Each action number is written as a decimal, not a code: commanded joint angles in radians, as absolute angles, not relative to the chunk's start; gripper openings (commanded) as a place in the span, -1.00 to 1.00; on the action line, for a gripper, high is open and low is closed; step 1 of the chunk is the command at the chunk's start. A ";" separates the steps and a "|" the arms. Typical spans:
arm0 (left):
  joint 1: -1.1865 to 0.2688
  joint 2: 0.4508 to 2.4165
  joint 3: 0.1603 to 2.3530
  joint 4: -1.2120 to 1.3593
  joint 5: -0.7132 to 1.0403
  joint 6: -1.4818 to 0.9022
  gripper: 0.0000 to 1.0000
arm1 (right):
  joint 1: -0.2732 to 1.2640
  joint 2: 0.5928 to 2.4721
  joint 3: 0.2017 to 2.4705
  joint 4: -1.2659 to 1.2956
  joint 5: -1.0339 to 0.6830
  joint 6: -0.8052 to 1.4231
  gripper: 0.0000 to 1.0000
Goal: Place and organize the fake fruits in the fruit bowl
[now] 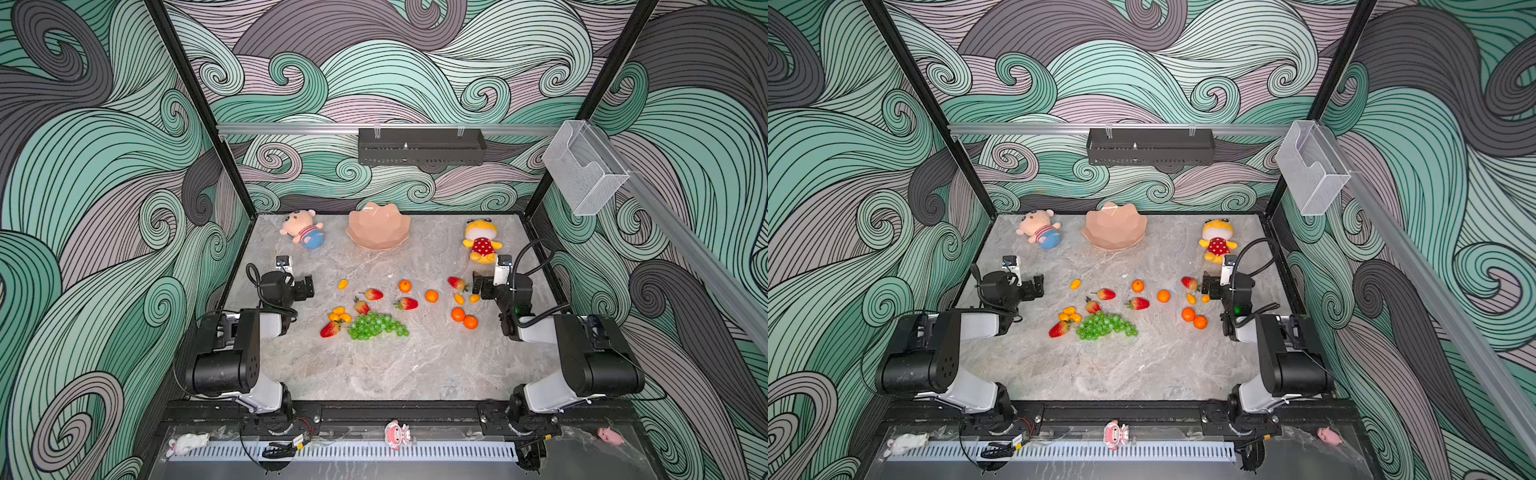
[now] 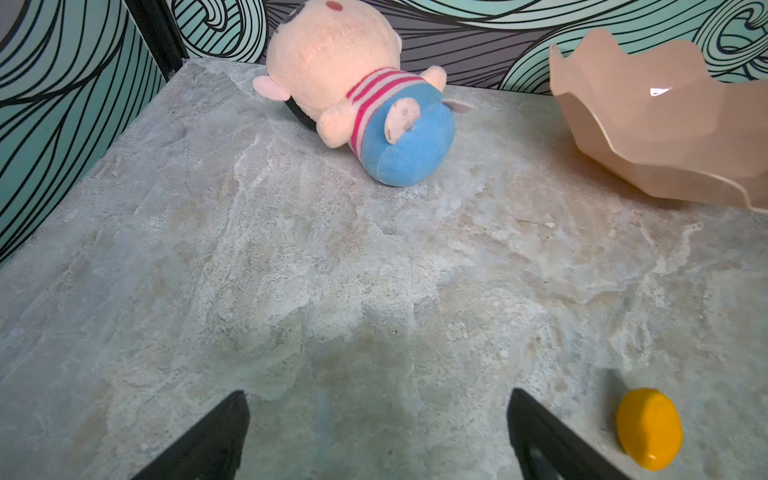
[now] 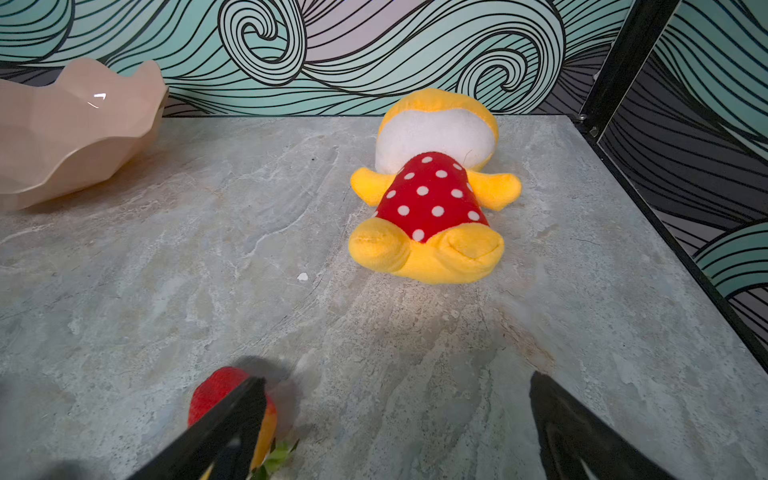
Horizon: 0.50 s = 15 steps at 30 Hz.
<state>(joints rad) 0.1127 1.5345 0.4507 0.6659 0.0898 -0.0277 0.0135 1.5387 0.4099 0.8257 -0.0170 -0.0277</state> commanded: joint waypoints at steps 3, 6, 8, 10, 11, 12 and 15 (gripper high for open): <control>0.107 1.529 0.472 0.663 0.083 -0.032 0.97 | 0.020 1.541 0.411 0.837 0.001 -0.038 0.98; 0.107 1.528 0.472 0.663 0.083 -0.032 0.97 | 0.021 1.541 0.411 0.837 0.000 -0.038 0.98; 0.107 1.528 0.472 0.663 0.083 -0.032 0.97 | 0.018 1.540 0.410 0.836 -0.002 -0.037 0.98; 0.107 1.529 0.473 0.664 0.083 -0.032 0.97 | 0.014 1.541 0.411 0.837 -0.009 -0.034 0.98; 0.107 1.529 0.472 0.663 0.084 -0.032 0.97 | 0.010 1.540 0.411 0.836 -0.016 -0.032 0.98; 0.107 1.528 0.472 0.663 0.083 -0.032 0.97 | 0.009 1.541 0.411 0.838 -0.019 -0.030 0.98; 0.107 1.529 0.472 0.663 0.084 -0.032 0.97 | 0.005 1.540 0.411 0.837 -0.024 -0.029 0.98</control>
<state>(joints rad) 0.1127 1.5345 0.4507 0.6659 0.0898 -0.0277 0.0109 1.5387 0.4099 0.8257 -0.0166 -0.0269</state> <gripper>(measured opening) 0.986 0.990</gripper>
